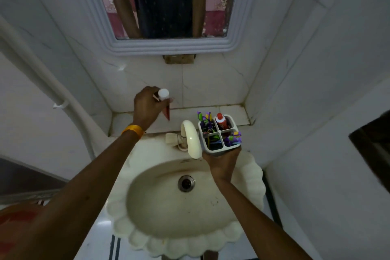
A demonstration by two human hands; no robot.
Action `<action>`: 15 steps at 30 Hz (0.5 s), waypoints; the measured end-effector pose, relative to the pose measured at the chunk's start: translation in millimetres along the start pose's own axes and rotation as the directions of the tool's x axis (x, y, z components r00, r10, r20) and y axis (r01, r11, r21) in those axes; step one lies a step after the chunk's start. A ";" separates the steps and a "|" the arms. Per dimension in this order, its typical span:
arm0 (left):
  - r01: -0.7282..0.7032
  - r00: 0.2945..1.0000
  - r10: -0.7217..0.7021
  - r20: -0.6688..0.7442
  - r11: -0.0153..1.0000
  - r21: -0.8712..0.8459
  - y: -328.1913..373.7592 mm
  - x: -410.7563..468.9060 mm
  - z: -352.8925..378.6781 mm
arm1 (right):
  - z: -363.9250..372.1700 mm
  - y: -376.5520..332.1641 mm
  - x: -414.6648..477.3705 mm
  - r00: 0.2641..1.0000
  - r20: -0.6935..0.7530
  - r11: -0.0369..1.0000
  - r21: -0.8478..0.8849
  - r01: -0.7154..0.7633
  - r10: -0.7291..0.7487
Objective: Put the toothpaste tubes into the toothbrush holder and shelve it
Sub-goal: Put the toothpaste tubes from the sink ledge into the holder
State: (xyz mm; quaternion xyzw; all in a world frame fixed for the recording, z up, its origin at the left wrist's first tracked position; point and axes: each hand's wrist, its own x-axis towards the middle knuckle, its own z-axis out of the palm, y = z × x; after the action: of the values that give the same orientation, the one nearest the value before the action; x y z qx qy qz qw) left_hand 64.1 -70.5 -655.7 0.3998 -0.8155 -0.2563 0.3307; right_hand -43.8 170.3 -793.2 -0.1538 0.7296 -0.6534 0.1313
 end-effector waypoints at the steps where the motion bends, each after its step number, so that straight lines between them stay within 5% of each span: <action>1: -0.016 0.999 0.016 -0.047 1.000 -0.004 10.4 0.8 -9.6 | -1.1 2.8 -0.1 1.000 -0.004 1.000 0.006 -0.003 0.003; 8: -0.093 0.972 0.008 -0.235 0.932 -0.350 98.9 -21.7 -56.1 | -0.3 9.1 3.3 1.000 -0.004 0.999 0.034 -0.013 0.013; 11: -0.068 0.993 0.026 -0.113 0.922 -0.382 123.7 -40.3 -47.8 | 1.8 24.2 5.4 1.000 -0.014 1.000 0.027 -0.003 0.003; 15: -0.110 0.991 0.122 0.052 0.976 -0.190 134.6 -64.3 -21.0 | 2.9 33.2 10.0 0.999 -0.038 0.998 -0.053 0.027 -0.029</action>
State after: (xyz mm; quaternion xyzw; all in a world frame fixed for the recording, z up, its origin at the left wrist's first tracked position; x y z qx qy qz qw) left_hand 44.5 53.0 -571.7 0.3101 -0.8200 -0.3246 0.3550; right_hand -53.6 167.0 -826.3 -0.1548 0.7465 -0.6388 0.1036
